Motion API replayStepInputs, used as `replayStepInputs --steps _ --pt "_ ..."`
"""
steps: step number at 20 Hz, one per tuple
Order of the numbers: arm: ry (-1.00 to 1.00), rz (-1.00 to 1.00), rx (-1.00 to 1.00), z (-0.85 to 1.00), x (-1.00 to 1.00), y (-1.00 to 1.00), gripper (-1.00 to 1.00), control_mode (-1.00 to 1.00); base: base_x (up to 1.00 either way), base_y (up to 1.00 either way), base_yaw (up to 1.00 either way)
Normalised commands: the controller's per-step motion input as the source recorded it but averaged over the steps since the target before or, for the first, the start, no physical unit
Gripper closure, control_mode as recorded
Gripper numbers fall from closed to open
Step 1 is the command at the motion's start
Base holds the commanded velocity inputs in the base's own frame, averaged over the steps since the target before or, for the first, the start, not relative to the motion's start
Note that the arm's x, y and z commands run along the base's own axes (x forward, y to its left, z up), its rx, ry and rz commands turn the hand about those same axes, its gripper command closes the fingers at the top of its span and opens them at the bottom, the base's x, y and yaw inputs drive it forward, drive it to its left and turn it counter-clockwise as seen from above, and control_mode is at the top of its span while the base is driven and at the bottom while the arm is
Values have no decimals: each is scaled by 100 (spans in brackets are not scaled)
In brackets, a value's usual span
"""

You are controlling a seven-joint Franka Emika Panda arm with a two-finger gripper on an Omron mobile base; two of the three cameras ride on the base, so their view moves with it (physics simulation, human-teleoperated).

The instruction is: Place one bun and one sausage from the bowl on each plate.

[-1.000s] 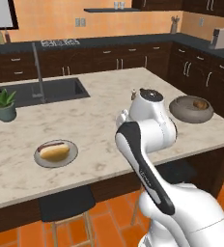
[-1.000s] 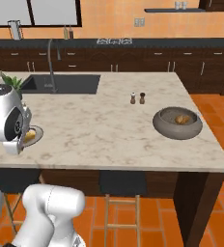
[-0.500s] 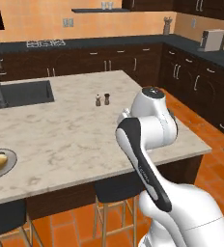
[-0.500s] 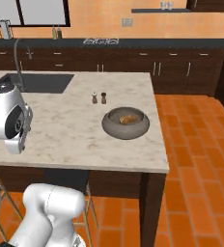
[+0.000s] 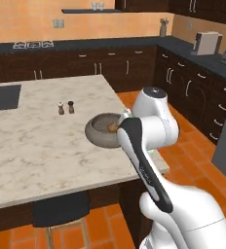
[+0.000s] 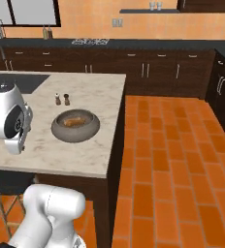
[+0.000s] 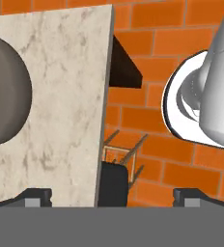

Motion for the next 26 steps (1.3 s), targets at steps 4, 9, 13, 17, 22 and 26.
replayStepInputs --steps 4,9,13,17,22,26 --pt "0 0 0 0 0 0 -100 100 100 -15 4" --pt "2 17 1 23 95 -23 -100 -100 0 0 0" --pt "0 48 0 1 98 -24 -100 -100 0 0 0" --pt "0 49 0 -4 99 -6 -100 -100 0 0 0" --pt "12 28 -2 -37 72 0 -100 -100 0 0 0" --pt "22 1 0 -44 38 0 -100 -100 0 0 0"
